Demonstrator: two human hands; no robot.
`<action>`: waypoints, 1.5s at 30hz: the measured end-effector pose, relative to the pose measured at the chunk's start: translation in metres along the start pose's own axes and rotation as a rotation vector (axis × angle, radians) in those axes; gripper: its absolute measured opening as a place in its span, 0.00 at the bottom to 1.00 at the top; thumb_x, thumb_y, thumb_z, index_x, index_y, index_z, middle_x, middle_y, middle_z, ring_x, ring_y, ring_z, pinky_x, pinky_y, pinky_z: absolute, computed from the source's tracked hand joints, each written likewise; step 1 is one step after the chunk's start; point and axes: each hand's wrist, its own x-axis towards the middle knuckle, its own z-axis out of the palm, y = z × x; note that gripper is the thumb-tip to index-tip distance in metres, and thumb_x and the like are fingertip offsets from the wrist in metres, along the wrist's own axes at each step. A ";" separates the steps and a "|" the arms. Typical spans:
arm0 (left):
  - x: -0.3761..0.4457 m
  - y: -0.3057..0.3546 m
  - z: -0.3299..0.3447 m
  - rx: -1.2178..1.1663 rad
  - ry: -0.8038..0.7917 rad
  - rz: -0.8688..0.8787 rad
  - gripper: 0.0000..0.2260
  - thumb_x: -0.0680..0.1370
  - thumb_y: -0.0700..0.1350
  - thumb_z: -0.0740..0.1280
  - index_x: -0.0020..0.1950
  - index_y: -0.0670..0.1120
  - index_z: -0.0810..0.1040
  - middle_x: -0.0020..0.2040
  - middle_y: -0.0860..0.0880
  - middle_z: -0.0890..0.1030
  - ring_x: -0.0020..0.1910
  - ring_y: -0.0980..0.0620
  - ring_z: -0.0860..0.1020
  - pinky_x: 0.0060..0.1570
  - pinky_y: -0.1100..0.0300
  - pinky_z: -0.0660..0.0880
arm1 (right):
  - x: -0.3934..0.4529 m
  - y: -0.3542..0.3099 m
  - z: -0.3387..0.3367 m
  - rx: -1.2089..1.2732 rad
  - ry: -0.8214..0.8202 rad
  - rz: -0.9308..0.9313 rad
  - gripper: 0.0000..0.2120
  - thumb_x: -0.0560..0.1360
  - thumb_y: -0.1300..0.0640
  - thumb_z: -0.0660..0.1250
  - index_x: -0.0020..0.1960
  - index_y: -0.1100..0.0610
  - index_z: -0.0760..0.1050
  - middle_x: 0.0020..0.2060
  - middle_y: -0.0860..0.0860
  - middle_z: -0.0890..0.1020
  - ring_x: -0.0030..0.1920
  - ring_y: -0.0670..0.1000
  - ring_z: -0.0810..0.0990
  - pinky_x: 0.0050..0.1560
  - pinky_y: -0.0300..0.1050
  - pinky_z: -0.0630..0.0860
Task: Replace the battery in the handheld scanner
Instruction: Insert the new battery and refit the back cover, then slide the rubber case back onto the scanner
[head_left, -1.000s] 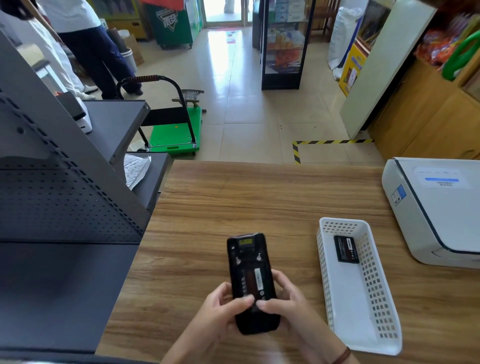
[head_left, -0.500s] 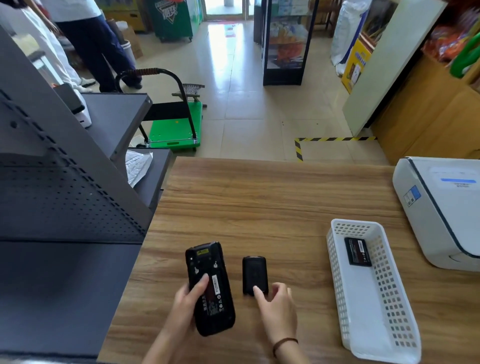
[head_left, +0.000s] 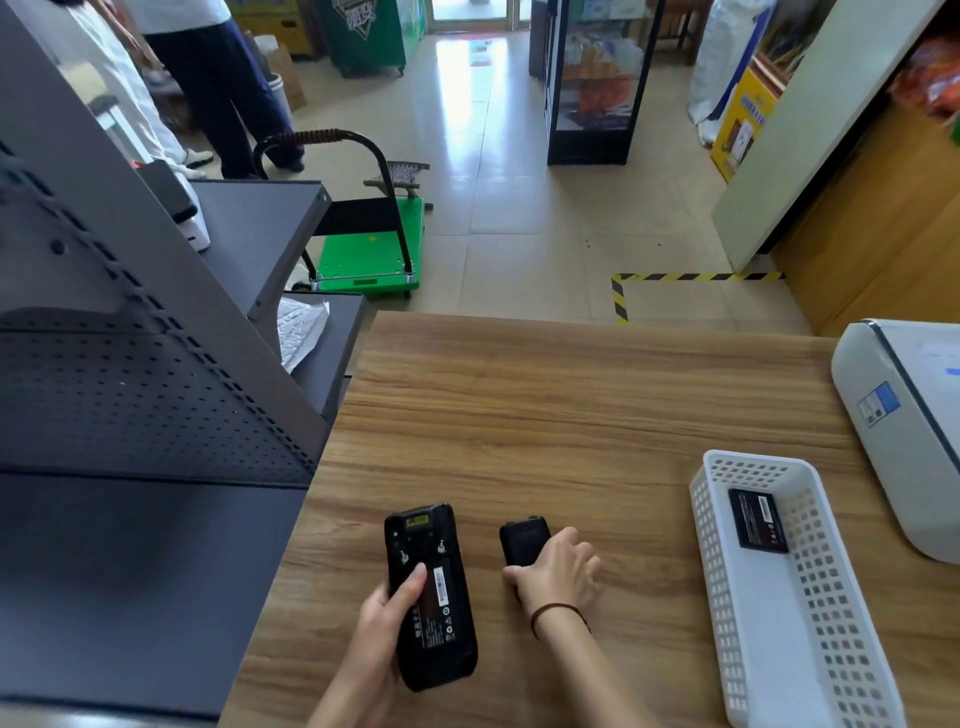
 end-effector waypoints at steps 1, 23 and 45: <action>0.000 0.000 0.000 -0.003 0.003 0.001 0.09 0.76 0.43 0.64 0.51 0.38 0.79 0.37 0.42 0.85 0.40 0.42 0.81 0.41 0.51 0.78 | 0.002 0.000 -0.001 0.012 -0.023 0.006 0.33 0.63 0.46 0.74 0.60 0.59 0.64 0.62 0.56 0.73 0.64 0.57 0.69 0.58 0.49 0.72; -0.027 0.012 0.054 0.063 -0.211 0.024 0.12 0.79 0.48 0.59 0.56 0.45 0.77 0.40 0.48 0.86 0.36 0.52 0.85 0.32 0.61 0.80 | -0.058 0.070 -0.149 1.160 -0.653 -0.386 0.13 0.71 0.56 0.68 0.53 0.58 0.71 0.38 0.57 0.85 0.32 0.60 0.84 0.21 0.41 0.76; -0.054 0.008 0.082 0.096 -0.292 0.017 0.16 0.80 0.50 0.56 0.61 0.46 0.77 0.56 0.42 0.83 0.54 0.42 0.81 0.55 0.47 0.76 | -0.077 0.077 -0.154 1.024 -0.602 -0.481 0.18 0.70 0.66 0.70 0.57 0.58 0.70 0.43 0.53 0.87 0.39 0.52 0.85 0.29 0.46 0.80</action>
